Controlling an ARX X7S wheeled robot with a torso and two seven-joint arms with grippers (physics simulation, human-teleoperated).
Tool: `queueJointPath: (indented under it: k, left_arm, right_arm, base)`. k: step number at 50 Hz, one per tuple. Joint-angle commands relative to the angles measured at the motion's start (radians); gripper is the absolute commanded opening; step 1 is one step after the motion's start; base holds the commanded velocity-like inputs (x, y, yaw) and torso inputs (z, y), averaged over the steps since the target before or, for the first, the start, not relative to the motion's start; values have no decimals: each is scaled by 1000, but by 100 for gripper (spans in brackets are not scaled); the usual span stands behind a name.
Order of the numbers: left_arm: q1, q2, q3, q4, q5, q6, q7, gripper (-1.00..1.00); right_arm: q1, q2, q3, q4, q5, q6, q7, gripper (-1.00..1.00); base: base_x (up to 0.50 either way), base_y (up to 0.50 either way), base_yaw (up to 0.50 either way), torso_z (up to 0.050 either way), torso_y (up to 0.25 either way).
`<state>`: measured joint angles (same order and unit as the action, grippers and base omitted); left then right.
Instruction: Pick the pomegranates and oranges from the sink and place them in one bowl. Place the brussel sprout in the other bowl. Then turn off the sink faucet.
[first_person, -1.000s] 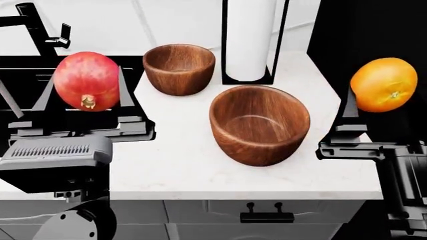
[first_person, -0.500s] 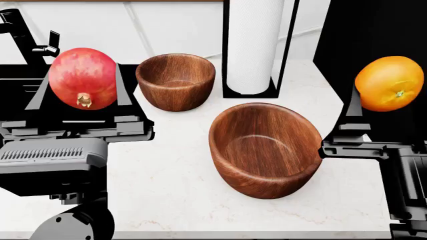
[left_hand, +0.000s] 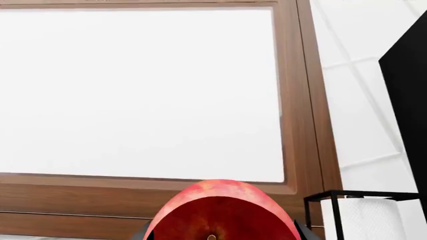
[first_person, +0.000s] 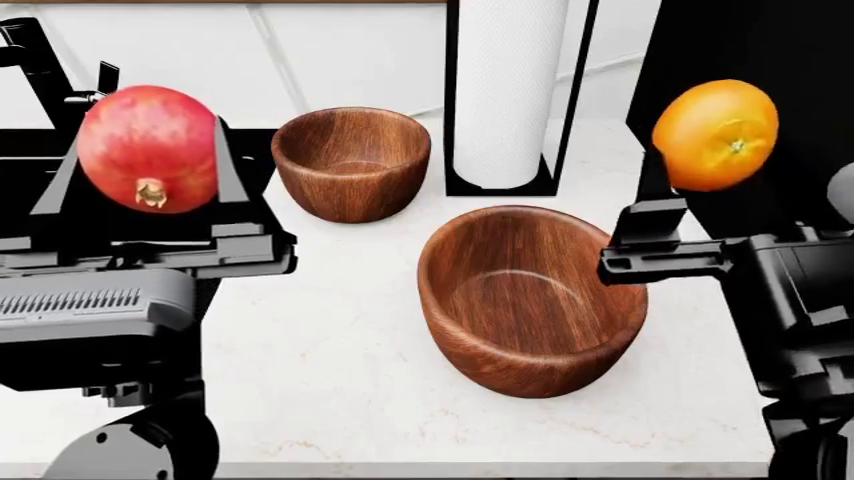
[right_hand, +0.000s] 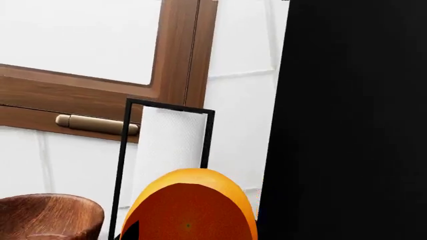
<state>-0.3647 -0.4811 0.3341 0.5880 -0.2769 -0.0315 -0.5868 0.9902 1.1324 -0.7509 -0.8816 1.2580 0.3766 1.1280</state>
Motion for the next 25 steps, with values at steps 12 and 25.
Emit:
queueJointPath:
  k: [12, 25]
  left_arm:
    - [-4, -18, -36, 28, -54, 5, -12, -100]
    - [-1, -28, -42, 39, -60, 0, -15, -100]
  right_arm:
    - [379, -182, -59, 203, 620, 294, 45, -100]
    - [459, -208, -100, 250, 814, 351, 95, -100]
  base:
    - [0, 0, 0, 0, 1]
    - [0, 0, 0, 0, 0]
